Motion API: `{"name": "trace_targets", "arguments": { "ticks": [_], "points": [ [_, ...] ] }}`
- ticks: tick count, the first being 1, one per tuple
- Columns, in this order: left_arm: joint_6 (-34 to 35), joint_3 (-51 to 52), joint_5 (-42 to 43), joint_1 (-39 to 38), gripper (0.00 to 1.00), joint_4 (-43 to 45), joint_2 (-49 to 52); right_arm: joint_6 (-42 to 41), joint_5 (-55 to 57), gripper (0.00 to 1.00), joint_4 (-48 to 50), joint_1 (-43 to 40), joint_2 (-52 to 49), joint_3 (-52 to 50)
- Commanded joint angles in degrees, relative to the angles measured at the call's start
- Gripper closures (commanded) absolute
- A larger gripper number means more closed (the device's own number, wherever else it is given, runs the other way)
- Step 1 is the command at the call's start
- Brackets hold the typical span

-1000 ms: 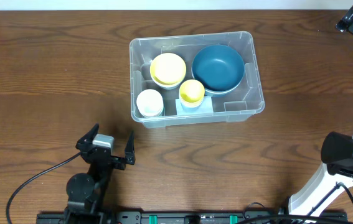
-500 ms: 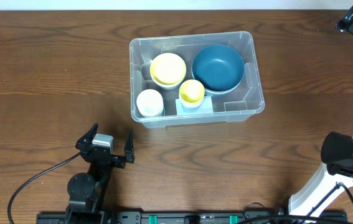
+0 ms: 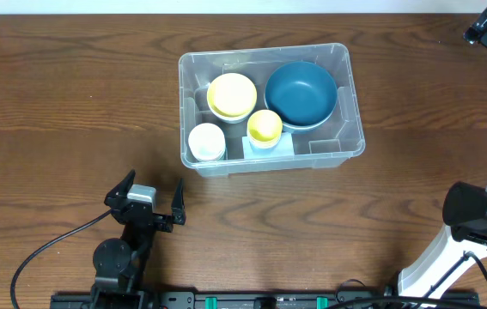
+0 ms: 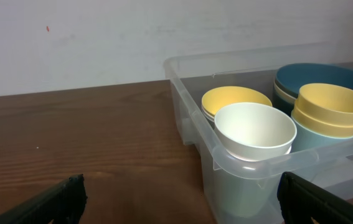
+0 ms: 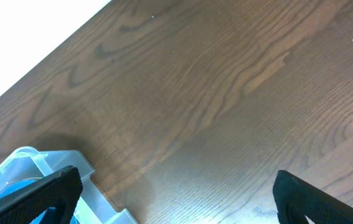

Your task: Pack container

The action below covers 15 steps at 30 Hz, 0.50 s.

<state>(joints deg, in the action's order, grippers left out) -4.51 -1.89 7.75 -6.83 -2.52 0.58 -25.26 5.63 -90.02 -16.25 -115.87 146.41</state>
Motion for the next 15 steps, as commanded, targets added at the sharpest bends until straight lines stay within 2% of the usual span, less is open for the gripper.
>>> {"name": "trace_targets", "arguments": {
  "ticks": [1,7,15],
  "points": [
    [0.3,1.7,0.6,0.3,0.02,-0.7,-0.3,-0.9,0.2,0.01,0.0,-0.2,-0.6,0.4],
    [0.3,1.7,0.6,0.3,0.02,-0.7,-0.3,-0.9,0.2,0.01,0.0,1.1,-1.1,0.4],
    [0.3,1.7,0.6,0.3,0.02,-0.7,-0.3,-0.9,0.2,0.01,0.0,9.7,1.1,0.3]
  ]
}}
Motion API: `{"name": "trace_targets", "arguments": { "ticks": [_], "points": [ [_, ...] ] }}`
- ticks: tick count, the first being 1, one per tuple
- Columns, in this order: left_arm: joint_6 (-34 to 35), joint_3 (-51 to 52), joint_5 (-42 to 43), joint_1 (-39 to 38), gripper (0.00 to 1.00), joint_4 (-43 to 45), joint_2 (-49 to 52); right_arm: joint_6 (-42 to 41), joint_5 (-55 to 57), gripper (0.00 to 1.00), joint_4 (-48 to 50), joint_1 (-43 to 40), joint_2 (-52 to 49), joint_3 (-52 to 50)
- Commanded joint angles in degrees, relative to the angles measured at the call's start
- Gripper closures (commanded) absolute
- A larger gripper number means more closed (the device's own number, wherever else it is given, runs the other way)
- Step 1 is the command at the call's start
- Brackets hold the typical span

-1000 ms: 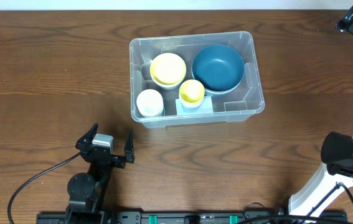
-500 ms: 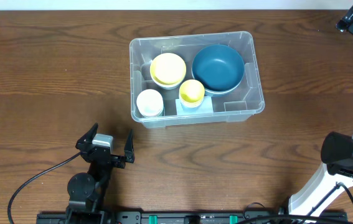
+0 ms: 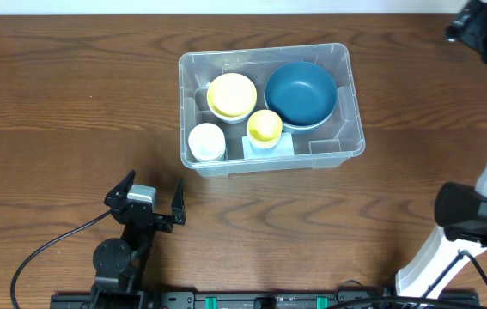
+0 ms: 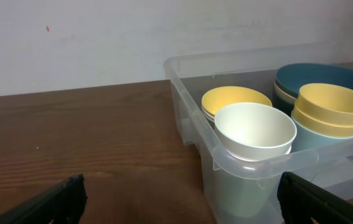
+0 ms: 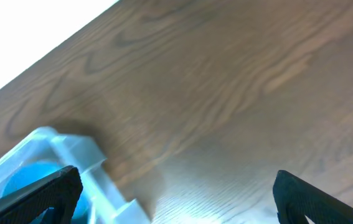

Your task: Pack container

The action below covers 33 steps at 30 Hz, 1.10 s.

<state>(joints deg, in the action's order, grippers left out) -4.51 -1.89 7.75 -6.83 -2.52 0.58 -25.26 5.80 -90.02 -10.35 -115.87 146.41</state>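
Note:
A clear plastic container (image 3: 346, 142) sits at the table's middle, holding a dark blue bowl (image 3: 301, 93), a yellow bowl (image 3: 231, 94), a white cup (image 3: 206, 141) and a small yellow cup (image 3: 264, 126) on a pale blue one. My left gripper (image 3: 150, 201) rests open on the table in front of the container's left corner, empty. High at the far right corner, my right gripper (image 5: 176, 199) is open and empty; its view shows the container's corner (image 5: 70, 152) at lower left.
The brown wooden table (image 3: 71, 94) spreads around the container. The right arm's base and white link (image 3: 466, 223) stand at the near right. A black cable (image 3: 45, 249) curls at the near left.
My right gripper has shifted a little left at the far right corner, so more of the container shows in its view. The left gripper and the container's contents have not moved.

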Motion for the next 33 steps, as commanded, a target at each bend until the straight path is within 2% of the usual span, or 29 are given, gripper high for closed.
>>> {"name": "trace_targets", "arguments": {
  "ticks": [1,6,12,19,25,33],
  "points": [
    [0.3,1.7,0.6,0.3,0.02,-0.7,-0.3,-0.9,0.0,0.01,0.0,4.9,1.7,0.3],
    [0.3,1.7,0.6,0.3,0.02,-0.7,-0.3,-0.9,0.0,0.01,0.0,10.3,7.9,-4.3],
    [0.3,1.7,0.6,0.3,0.02,-0.7,-0.3,-0.9,0.0,0.01,0.0,14.3,20.2,-19.2],
    [0.3,1.7,0.6,0.3,0.02,-0.7,-0.3,-0.9,2.8,0.01,3.2,14.8,35.5,-35.9],
    [0.3,1.7,0.6,0.3,0.02,-0.7,-0.3,-0.9,2.9,0.01,19.1,14.8,50.1,-52.5],
    [0.3,1.7,0.6,0.3,0.02,-0.8,-0.3,-0.9,0.7,0.01,52.5,14.8,71.3,-80.7]
  ]
}}
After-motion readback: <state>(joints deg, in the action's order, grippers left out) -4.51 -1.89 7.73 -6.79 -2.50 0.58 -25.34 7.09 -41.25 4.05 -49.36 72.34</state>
